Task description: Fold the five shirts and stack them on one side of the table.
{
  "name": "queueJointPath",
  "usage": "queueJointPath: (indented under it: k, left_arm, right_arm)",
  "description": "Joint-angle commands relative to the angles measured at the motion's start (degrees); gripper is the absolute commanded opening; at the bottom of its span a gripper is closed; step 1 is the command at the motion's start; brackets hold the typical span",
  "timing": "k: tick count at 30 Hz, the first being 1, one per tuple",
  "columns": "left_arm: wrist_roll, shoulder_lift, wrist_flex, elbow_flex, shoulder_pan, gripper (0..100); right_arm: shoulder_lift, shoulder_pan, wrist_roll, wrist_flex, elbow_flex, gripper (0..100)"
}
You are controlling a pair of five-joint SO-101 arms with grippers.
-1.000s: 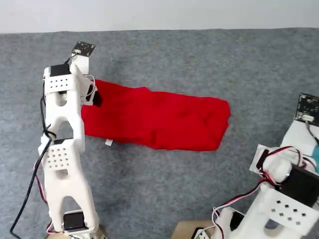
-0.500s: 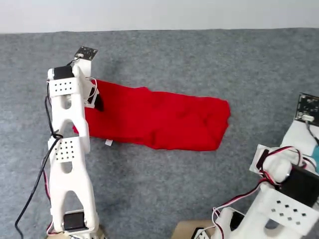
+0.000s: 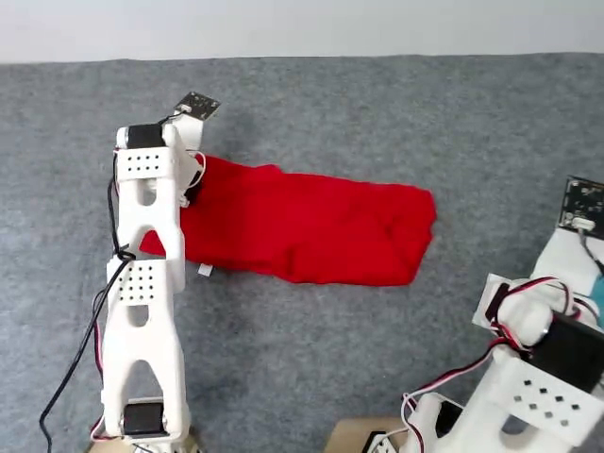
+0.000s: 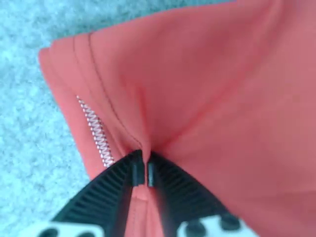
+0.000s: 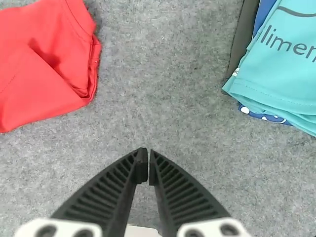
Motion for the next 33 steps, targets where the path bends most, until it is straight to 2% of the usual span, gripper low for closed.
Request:
queueJointPath:
  k: [1,7,12,18,24,28,33]
  left_arm:
    - [-0.44,-1.14,1.49,-0.75,0.35,0]
    - [-0.09,-2.37,1.67,-0.75,-0.79,0]
    - [0.0,-10.29,1.67,-0.31,-2.99,0]
    - [-0.09,-22.51,1.67,9.98,-1.23,0]
    - [-0.18,-31.03,1.49,20.35,3.96,0]
    - [-0.18,-31.47,1.14,21.58,4.75,0]
    - [-0.26,-28.66,0.88,21.49,2.55,3]
  right_arm:
    - [-1.45,-0.4,-0.53,2.07,-0.18,1.5]
    - [-1.45,-0.4,-0.44,2.07,-0.18,1.5]
    - [-1.45,-0.4,-0.44,2.07,-0.18,1.5]
    - [-1.45,-0.4,-0.62,1.63,-0.18,1.5]
    - [-1.45,-0.4,-0.62,1.71,-0.18,1.5]
    - [-1.45,-0.4,-0.62,2.07,-0.18,1.5]
    - [-1.54,-0.4,-0.44,2.07,-0.18,1.5]
